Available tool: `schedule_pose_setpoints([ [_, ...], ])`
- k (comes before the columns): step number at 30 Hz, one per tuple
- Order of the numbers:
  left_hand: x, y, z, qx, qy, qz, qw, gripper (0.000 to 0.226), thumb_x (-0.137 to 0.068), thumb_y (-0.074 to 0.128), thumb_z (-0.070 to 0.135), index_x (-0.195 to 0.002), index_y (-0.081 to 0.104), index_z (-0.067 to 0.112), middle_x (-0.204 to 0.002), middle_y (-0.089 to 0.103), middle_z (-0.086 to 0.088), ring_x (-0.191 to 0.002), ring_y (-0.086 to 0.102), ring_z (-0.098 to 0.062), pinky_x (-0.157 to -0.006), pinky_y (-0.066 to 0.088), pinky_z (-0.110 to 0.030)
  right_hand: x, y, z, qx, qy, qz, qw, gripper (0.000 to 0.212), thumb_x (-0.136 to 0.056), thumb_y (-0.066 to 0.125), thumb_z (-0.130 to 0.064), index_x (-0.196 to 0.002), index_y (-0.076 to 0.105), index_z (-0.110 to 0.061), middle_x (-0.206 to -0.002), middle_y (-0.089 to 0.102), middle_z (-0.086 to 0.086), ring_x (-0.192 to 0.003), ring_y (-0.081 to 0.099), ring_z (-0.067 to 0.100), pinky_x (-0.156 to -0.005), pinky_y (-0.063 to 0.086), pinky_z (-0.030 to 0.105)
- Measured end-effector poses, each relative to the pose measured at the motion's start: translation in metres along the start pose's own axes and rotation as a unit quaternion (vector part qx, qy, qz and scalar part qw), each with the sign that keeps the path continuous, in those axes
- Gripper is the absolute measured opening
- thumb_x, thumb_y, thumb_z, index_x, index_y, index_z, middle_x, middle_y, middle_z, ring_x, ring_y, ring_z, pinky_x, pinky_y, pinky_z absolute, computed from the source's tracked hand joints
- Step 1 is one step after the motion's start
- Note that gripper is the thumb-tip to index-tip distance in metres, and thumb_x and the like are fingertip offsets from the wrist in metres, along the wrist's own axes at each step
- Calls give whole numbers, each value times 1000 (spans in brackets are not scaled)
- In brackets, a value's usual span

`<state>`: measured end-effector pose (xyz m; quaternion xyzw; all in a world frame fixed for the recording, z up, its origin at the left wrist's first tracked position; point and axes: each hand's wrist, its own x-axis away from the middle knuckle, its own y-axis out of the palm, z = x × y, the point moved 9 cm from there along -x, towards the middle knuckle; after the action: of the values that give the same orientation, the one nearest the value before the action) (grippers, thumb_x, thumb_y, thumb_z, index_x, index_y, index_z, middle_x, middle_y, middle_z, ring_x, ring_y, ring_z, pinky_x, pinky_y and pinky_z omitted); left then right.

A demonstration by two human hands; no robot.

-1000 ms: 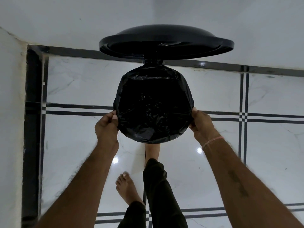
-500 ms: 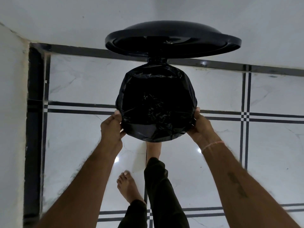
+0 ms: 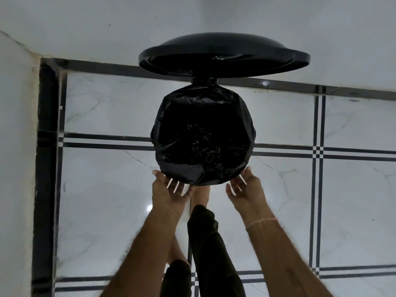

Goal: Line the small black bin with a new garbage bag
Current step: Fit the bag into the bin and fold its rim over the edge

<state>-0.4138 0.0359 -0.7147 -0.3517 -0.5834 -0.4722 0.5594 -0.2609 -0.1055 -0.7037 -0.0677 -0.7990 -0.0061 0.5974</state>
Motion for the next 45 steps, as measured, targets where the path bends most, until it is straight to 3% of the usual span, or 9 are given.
schedule_pose_setpoints([
  [8, -3, 10, -17, 92, 27, 27, 995, 37, -105, 53, 41, -124, 62, 10, -116, 67, -7, -97, 66, -23, -68, 57, -39, 17, 29, 35, -202, 61, -1, 978, 38, -108, 51, -41, -101, 66, -6, -94, 68, 8, -84, 66, 22, -44, 60, 33],
  [12, 6, 8, -20, 114, 24, 40, 992, 43, -103, 51, 52, -98, 70, 14, -118, 69, -8, -99, 66, -22, -79, 62, -42, 21, 30, 43, -233, 65, -6, 970, 40, -110, 48, -43, -103, 66, -9, -120, 67, 11, -91, 65, 25, -71, 56, 40],
  [16, 13, 21, -25, 87, -21, 10, 996, 65, -91, 58, 69, -130, 64, 17, -131, 63, -8, -115, 61, -32, -106, 47, -60, 20, 36, 53, -231, 84, -17, 969, 39, -107, 47, -51, -110, 66, -17, -129, 60, 9, -124, 58, 33, -112, 45, 55],
  [22, 4, 15, -11, 69, 17, 16, 997, 29, -99, 62, 37, -119, 69, 16, -118, 68, -4, -108, 65, -25, -73, 57, -42, 10, 36, 41, -236, 65, -24, 969, 34, -100, 64, -40, -117, 69, -11, -134, 64, 12, -118, 66, 30, -86, 61, 46],
  [27, -10, 8, 25, 27, 44, 21, 998, 19, -95, 46, 1, -84, 59, 8, -81, 59, -4, -50, 61, -15, -50, 54, -23, -7, 25, 12, -175, 22, -25, 984, 29, -105, 58, -36, -110, 70, -10, -115, 68, 10, -103, 68, 25, -96, 60, 39],
  [30, -10, 10, 41, -3, 77, 6, 997, 18, -96, 46, 9, -95, 65, 6, -98, 67, -8, -84, 69, -24, -78, 61, -36, -12, 23, -1, -129, 11, -41, 991, 16, -101, 63, -23, -98, 70, -9, -102, 66, 7, -102, 66, 23, -100, 58, 36],
  [33, -7, 19, 50, -48, 82, 0, 995, 43, -103, 53, 47, -125, 66, 13, -120, 70, -6, -111, 68, -26, -100, 56, -46, -17, 23, -15, -99, 1, -37, 994, 29, -106, 56, -30, -87, 68, -12, -87, 68, 3, -84, 67, 18, -71, 64, 31],
  [41, -11, 29, 71, -130, 27, 15, 991, 20, -98, 69, 20, -113, 72, 8, -107, 78, -11, -86, 79, -26, -65, 66, -42, -18, 39, -62, -14, -35, -19, 999, 33, -104, 62, -36, -117, 73, -8, -116, 75, 10, -107, 71, 30, -100, 57, 48],
  [45, -12, 29, 84, -152, 82, 18, 985, 13, -100, 67, 19, -103, 72, 8, -101, 76, -9, -93, 74, -23, -77, 65, -40, -21, 35, -81, 40, -84, 25, 995, 33, -99, 71, -24, -123, 69, -2, -116, 76, 11, -100, 74, 26, -96, 61, 45],
])
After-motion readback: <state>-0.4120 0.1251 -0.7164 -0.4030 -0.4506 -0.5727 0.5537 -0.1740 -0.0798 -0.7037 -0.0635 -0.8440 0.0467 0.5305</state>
